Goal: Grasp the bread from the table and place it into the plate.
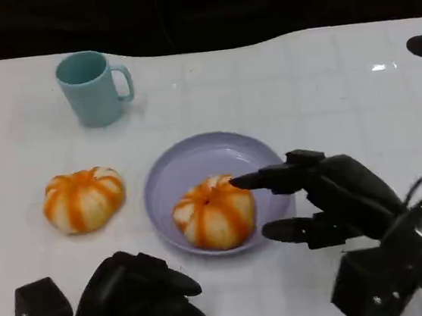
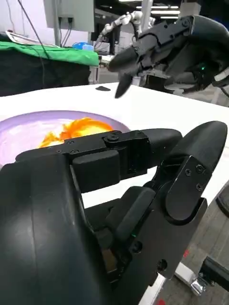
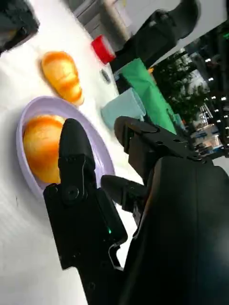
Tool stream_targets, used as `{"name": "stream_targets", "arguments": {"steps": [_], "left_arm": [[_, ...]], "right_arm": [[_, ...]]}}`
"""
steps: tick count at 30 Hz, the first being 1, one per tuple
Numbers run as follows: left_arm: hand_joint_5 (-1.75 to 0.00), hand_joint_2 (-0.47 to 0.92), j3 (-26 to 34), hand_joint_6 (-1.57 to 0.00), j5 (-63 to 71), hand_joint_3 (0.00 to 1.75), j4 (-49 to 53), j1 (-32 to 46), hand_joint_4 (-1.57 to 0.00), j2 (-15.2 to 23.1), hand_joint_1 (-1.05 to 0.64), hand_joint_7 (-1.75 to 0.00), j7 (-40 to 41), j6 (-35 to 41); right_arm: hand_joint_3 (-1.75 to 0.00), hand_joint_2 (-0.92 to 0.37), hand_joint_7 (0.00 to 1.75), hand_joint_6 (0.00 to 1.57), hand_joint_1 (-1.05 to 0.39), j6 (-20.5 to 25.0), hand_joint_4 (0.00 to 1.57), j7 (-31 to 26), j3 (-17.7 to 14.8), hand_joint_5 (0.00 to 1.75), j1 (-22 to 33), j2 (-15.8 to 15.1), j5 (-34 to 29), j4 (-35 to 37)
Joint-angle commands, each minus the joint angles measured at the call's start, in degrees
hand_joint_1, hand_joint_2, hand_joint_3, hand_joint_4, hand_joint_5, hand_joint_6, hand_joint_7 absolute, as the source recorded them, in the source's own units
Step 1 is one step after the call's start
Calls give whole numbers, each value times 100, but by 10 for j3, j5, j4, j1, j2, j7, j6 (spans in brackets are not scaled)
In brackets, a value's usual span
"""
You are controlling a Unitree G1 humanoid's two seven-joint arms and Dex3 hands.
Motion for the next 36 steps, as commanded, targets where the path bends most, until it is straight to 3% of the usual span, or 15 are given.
{"name": "stream_targets", "arguments": {"steps": [1, 4, 7, 14, 25, 36], "left_arm": [[-20, 78, 5, -154, -4, 0, 4, -3, -157, 9, -105, 0, 0, 8], [-21, 79, 3, -154, 0, 0, 3, -3, -157, 7, -105, 0, 5, 8], [-20, 79, 2, -155, 0, 0, 2, -4, -157, 5, -105, 0, 6, 8], [-20, 79, -1, -155, 6, 0, -4, -5, -157, 2, -105, 0, 14, 9], [-19, 80, -3, -154, 5, 0, -6, -3, -157, 1, -105, 0, 15, 2], [-19, 79, -3, -155, 4, 0, -17, 0, -157, 5, -105, -1, 16, 14]], "right_arm": [[-30, -92, 92, 57, -55, -38, 57, -7, -25, 151, 50, -10, 42, -19], [-32, -92, 128, 51, -56, -47, 58, 5, -37, 169, 77, -12, 67, -34], [-34, -92, 148, 50, -57, -20, 57, 53, -48, 174, 110, -20, 119, -69], [-33, -92, 152, 50, -53, 43, 56, 148, -73, 174, 178, -41, 209, -153], [-33, -92, 173, 42, -49, 108, 60, 230, -114, 175, 256, -31, 330, -202], [-34, -92, 175, 44, -49, 68, 63, 247, -127, 175, 240, -4, 333, -148]]}}
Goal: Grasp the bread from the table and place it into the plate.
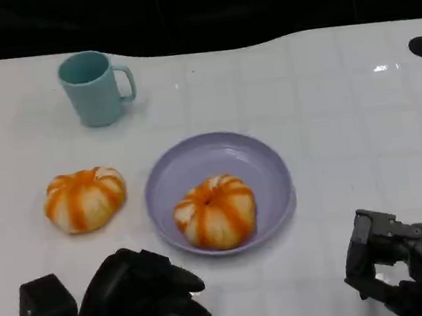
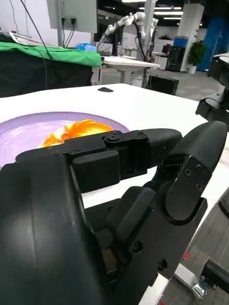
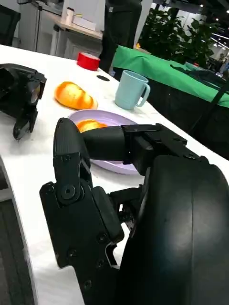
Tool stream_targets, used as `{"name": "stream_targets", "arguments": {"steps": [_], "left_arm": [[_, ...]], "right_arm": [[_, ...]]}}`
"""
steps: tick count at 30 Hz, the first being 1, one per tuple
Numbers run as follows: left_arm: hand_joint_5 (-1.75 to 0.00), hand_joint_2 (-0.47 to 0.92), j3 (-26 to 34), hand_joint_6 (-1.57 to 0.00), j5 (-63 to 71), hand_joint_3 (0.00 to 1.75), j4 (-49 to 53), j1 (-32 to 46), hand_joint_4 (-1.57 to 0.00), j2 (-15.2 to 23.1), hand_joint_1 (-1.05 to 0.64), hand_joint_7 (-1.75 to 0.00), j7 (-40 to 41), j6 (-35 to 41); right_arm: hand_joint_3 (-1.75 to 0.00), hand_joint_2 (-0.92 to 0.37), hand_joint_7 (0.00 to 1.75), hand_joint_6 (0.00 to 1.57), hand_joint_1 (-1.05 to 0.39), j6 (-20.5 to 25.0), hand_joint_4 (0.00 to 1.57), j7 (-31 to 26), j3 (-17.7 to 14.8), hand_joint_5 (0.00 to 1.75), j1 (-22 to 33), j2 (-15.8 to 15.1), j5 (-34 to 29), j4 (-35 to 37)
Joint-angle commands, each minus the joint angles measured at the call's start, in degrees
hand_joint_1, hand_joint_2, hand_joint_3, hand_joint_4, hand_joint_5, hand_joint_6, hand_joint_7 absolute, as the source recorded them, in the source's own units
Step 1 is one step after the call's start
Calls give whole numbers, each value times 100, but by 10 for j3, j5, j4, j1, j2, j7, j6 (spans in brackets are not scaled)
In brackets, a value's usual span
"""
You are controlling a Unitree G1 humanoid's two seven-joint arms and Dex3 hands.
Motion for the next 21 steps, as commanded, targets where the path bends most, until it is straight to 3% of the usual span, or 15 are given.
{"name": "stream_targets", "arguments": {"steps": [1, 21], "left_arm": [[-19, 78, 1, -155, 0, 0, -12, 3, -157, 11, -105, -1, 4, 9], [-21, 80, 6, -156, 1, 1, 15, -11, -157, 21, -105, -1, -1, -1]], "right_arm": [[-34, -92, 175, 44, -50, -19, 63, 3, -9, 175, -10, 6, -1, 14], [-31, -92, 174, 45, -49, -38, 62, -2, -12, 175, -25, 30, -23, 55]]}}
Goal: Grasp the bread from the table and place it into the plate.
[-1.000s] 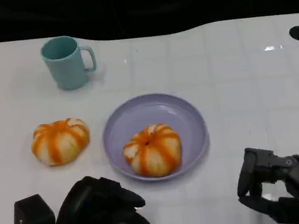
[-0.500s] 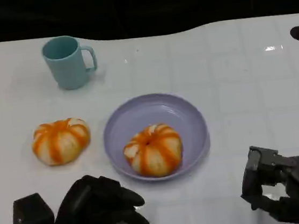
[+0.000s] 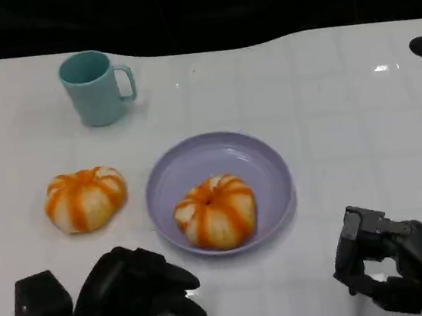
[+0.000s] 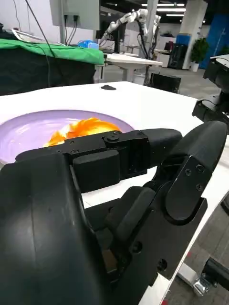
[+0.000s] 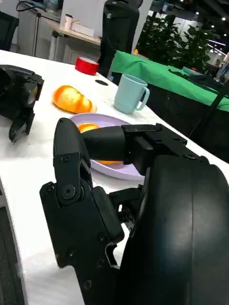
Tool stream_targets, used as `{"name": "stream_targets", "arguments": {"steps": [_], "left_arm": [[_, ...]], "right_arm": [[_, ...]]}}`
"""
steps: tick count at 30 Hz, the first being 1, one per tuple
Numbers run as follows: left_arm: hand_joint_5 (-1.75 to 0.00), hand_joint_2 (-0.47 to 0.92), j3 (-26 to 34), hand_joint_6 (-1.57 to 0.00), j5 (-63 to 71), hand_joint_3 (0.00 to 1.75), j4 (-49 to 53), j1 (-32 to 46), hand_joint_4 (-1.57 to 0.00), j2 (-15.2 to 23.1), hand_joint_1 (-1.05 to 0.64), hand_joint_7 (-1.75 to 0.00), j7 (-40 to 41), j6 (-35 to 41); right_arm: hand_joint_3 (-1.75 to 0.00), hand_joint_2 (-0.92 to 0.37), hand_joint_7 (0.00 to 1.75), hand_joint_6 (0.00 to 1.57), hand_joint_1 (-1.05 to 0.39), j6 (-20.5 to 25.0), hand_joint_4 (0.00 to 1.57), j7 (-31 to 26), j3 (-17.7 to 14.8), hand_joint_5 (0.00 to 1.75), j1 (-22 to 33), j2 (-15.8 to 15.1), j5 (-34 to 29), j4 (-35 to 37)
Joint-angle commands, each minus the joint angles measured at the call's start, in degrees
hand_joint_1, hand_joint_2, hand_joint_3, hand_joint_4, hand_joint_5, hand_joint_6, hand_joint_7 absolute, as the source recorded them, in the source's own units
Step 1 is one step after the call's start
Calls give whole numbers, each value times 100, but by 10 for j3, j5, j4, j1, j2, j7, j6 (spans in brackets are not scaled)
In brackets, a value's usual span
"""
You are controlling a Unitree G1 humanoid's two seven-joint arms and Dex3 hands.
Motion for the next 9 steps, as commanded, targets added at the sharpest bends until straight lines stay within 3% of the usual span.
{"name": "stream_targets", "arguments": {"steps": [1, 9], "left_arm": [[-21, 80, 3, -156, 3, 1, 11, -6, -157, 13, -105, 0, 0, -11], [-21, 79, 8, -155, -3, 0, 31, -12, -156, 13, -105, -1, -11, -17]], "right_arm": [[-30, -92, 173, 45, -49, -8, 62, -4, -8, 175, 1, -1, -3, 7], [-30, -92, 173, 47, -49, -19, 64, -3, -6, 175, -3, 0, -11, 25]]}}
